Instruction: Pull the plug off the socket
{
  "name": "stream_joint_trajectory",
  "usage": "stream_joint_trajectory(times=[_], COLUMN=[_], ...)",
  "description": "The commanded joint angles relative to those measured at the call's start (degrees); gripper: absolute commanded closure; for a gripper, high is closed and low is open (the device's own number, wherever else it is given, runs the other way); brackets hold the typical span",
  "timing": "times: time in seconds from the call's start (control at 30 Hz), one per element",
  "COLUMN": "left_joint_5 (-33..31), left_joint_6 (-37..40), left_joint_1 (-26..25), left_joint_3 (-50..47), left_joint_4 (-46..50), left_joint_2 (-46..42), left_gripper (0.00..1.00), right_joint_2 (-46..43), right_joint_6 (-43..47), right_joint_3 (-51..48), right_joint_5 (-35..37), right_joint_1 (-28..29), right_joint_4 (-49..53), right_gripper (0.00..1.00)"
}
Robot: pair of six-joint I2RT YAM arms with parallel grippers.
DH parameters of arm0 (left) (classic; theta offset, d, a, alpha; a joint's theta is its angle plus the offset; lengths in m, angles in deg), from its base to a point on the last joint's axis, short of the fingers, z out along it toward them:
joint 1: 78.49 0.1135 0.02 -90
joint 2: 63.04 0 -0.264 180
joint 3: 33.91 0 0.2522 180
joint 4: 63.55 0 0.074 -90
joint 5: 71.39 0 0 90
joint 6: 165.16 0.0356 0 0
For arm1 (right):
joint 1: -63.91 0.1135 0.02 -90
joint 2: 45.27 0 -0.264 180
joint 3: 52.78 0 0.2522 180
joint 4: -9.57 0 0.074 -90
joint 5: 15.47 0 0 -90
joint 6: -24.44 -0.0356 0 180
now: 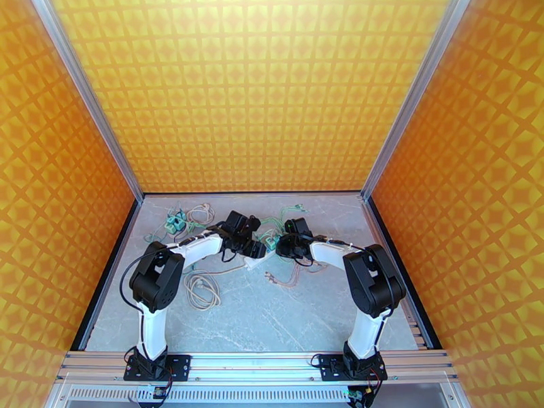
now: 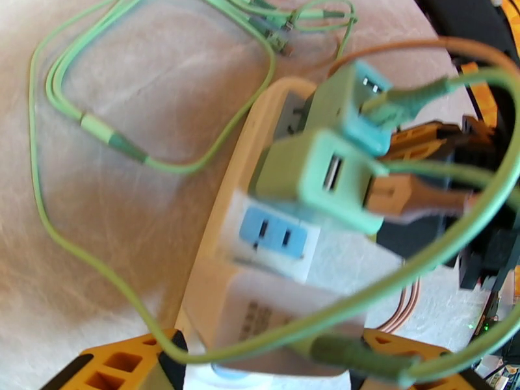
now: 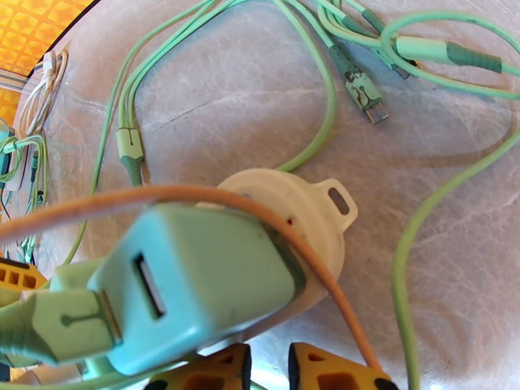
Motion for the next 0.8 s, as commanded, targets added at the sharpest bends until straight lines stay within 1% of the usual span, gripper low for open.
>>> stream_joint_trajectory(times=[0.0, 0.2, 0.5, 0.63, 0.7, 0.77], left_joint_5=[0.99, 0.9, -1.53, -3.23, -4.3, -6.11], left_joint_6=[1.51, 4.45, 10.26, 12.43, 13.33, 14.49], left_joint_1=[-0.4, -0.54, -1.3, -2.04, -2.47, -2.9], left_joint_3=[1.77, 2.41, 5.12, 5.41, 7.1, 7.01], left_joint_4=[-1.54, -1.19, 1.27, 2.54, 3.35, 3.9], left_joint_2=[0.8, 0.94, 2.57, 3.4, 3.7, 3.77], left_gripper=[0.31, 0.3, 0.29, 0.29, 0.3, 0.31], right_joint_2=[0.94, 1.33, 1.45, 1.47, 1.52, 1.44], right_joint_6=[-0.35, -0.25, 0.64, 0.83, 0.78, 0.81], right_joint_3=[0.57, 0.67, 1.32, 1.47, 1.56, 1.64], right_joint_5=[-0.69, -0.92, -1.03, -1.12, -1.12, -1.18], right_joint_1=[-0.16, -0.18, -0.16, -0.19, -0.21, -0.17], right_joint_4=[1.05, 1.14, 2.63, 3.01, 3.06, 3.1], right_gripper=[0.77, 0.77, 0.77, 0.77, 0.77, 0.77])
